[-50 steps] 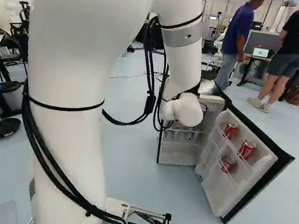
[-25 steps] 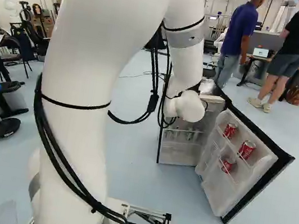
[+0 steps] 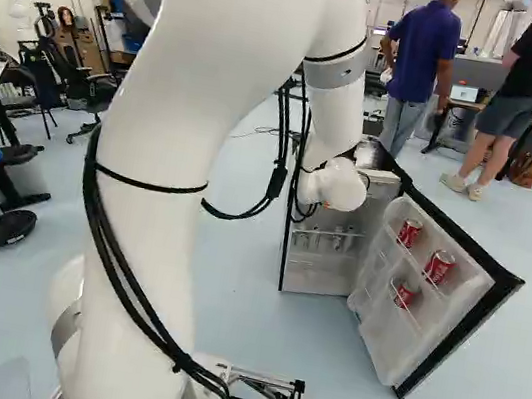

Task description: Grab a drink from the fridge

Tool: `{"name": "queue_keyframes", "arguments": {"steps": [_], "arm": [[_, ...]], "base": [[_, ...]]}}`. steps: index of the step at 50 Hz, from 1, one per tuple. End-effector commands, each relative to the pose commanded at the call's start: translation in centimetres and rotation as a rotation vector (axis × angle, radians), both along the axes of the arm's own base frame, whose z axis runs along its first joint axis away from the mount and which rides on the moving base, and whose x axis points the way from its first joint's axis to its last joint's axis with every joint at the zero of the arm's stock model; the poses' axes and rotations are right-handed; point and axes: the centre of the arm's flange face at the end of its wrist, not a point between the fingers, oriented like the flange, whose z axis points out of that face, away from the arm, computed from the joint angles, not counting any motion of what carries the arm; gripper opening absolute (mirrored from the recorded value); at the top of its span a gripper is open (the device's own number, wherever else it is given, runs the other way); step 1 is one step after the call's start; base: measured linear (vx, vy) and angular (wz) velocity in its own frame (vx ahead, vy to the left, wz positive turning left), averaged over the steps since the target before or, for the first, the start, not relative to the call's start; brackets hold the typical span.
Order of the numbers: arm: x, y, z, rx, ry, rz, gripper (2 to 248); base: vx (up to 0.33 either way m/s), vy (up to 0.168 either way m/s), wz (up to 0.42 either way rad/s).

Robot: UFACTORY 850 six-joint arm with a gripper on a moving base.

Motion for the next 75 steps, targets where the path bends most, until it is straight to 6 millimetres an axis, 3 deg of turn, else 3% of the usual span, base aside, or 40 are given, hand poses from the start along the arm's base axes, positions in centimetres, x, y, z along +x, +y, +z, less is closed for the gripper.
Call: {"name": "queue_keyframes", "arguments": {"steps": [34,51,75], "arm": [[5.5,-0.8,-0.7,-0.021,-0.032,0.041,84],[8.3,-1.2,-2.6,-0.020,-0.031,0.059,84],[11.8,-1.6,-3.6,-0.034,-0.053,0.081,84]], "base": [[0.000,0.000,0.000],[0.000,0.000,0.000],[0.000,0.000,0.000]]}}
